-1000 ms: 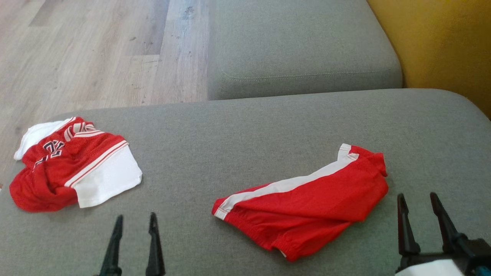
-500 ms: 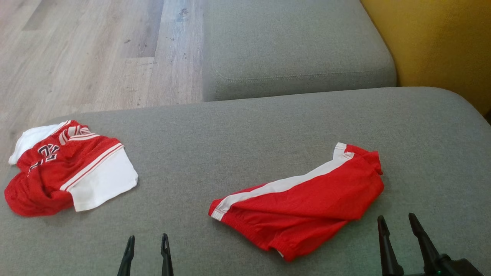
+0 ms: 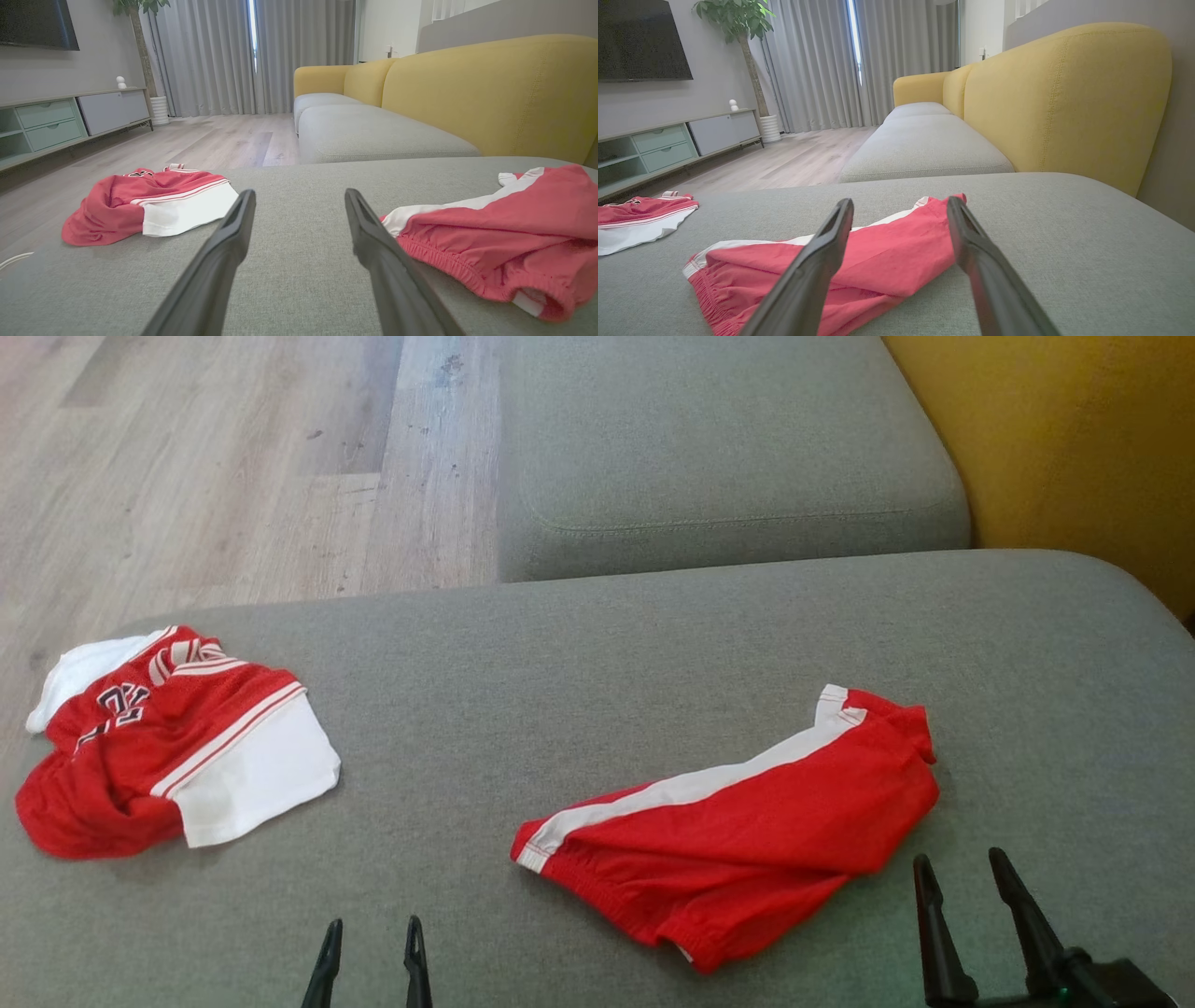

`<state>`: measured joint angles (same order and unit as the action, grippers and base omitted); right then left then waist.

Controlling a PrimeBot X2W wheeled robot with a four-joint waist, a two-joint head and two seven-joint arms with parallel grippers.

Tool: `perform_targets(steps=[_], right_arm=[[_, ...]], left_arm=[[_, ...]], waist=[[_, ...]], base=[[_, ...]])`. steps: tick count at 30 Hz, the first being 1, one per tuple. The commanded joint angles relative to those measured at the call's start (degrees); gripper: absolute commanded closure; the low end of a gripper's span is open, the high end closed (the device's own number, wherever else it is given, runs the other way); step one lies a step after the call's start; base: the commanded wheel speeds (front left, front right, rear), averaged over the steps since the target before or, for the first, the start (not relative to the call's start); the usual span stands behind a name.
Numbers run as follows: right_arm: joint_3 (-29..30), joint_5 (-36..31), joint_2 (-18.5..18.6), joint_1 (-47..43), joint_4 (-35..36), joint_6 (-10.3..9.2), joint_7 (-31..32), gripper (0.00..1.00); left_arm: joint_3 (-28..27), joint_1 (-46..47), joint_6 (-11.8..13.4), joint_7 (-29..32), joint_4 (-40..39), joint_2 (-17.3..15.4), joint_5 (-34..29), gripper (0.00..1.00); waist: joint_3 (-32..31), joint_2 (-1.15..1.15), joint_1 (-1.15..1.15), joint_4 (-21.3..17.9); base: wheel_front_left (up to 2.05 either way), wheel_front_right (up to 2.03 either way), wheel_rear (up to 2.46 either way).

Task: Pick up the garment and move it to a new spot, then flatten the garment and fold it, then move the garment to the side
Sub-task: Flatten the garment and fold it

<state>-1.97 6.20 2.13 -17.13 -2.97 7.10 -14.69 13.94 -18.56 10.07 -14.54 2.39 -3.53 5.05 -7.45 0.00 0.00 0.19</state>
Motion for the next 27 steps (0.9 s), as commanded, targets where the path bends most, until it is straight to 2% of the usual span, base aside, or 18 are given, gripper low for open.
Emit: perform_targets(steps=[1,6,17,24,27], right_arm=[[-1.36,-0.02,0.75,3.09,1.55,0.39,-0.31,0.00],[-1.36,0.88,0.75,3.47,1.38,0.39,-0.31,0.00],[-4.53,0.50,1.73,6.88,-0.29,0.39,-0.31,0.00],[-7.73,2.50,5.03,10.06,-0.79,0.39,-0.31,0.00],[-9.02,2.67,6.46,11.18,-0.61,0.39,-0.31,0.00]], left_arm=[[-1.32,3.12,0.22,-0.46,-1.37,0.65,-0.15,0.00],[-0.51,3.12,-0.53,-0.46,-0.42,0.65,0.61,0.00],[5.31,7.85,-7.23,-0.46,9.64,0.65,2.99,0.00],[10.66,16.06,-13.36,-0.46,21.65,0.65,11.88,0.00],[12.64,20.82,-15.62,-0.46,26.44,0.65,19.25,0.00]], waist=[[0.00,0.00,0.00,0.04],[0.30,0.00,0.00,0.06],[4.30,0.00,0.00,-0.49],[7.76,0.00,0.00,-2.50],[9.67,0.00,0.00,-4.30]], base=[[0.00,0.00,0.00],[0.00,0.00,0.00],[0.00,0.00,0.00],[0.00,0.00,0.00],[0.00,0.00,0.00]])
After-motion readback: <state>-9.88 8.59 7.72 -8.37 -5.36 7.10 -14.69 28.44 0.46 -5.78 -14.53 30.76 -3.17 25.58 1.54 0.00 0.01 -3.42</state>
